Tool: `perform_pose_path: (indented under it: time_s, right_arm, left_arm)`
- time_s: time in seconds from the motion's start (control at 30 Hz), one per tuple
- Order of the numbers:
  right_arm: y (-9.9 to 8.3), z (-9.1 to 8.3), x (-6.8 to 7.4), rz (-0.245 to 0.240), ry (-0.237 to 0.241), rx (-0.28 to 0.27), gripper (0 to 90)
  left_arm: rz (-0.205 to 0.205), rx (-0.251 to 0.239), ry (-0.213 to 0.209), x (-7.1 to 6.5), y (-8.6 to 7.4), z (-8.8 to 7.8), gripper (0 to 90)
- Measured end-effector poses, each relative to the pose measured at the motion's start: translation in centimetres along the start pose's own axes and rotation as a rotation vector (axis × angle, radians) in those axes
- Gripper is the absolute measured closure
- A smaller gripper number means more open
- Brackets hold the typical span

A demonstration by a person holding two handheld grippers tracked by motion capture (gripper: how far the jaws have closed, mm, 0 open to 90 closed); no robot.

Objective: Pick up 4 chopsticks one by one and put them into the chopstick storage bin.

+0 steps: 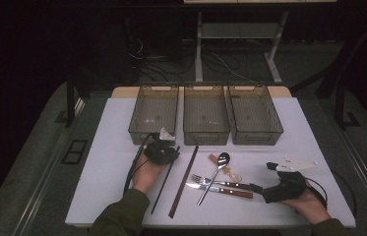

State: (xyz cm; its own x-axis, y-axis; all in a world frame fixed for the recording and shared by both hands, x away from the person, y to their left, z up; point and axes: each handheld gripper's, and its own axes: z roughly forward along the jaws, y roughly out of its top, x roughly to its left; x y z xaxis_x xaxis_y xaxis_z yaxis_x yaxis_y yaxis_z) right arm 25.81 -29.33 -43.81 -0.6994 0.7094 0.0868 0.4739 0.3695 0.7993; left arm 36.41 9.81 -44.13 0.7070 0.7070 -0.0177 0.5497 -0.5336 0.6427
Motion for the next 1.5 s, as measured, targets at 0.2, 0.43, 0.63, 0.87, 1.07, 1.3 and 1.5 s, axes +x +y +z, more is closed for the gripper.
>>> perform_pose_path:
  time_s: [0.2, 0.43, 0.63, 0.87, 1.07, 1.3, 1.5]
  right_arm:
    - [0.0, 0.0, 0.0, 0.0, 0.001, -0.001, 0.8]
    - [0.0, 0.0, 0.0, -0.001, 0.001, 0.0, 0.8]
    - [0.0, 0.0, 0.0, 0.0, 0.001, 0.001, 0.8]
    - [0.0, 0.0, 0.0, 0.0, 0.001, 0.0, 0.8]
    - [0.0, -0.1, 0.0, 0.001, 0.003, 0.0, 0.8]
    - [0.0, -0.1, 0.0, 0.0, 0.004, -0.001, 0.8]
    - [0.0, -0.1, 0.0, 0.003, 0.002, -0.001, 0.8]
  left_arm:
    - [0.015, -0.005, -0.007, 0.0, 0.0, 0.1, 72.3]
    - [0.025, -0.008, -0.034, -0.1, 0.0, 0.1, 76.1]
    - [0.074, -0.025, -0.102, -1.0, 0.2, 0.5, 77.3]
    - [0.102, -0.018, -0.119, -1.3, 0.4, 0.5, 77.1]
    - [0.071, -0.101, -0.158, -1.0, 0.4, -1.0, 63.7]
    - [0.079, -0.185, -0.181, -0.6, -0.7, -3.9, 56.7]
    - [0.08, -0.188, -0.198, -0.1, -2.7, -5.7, 55.6]
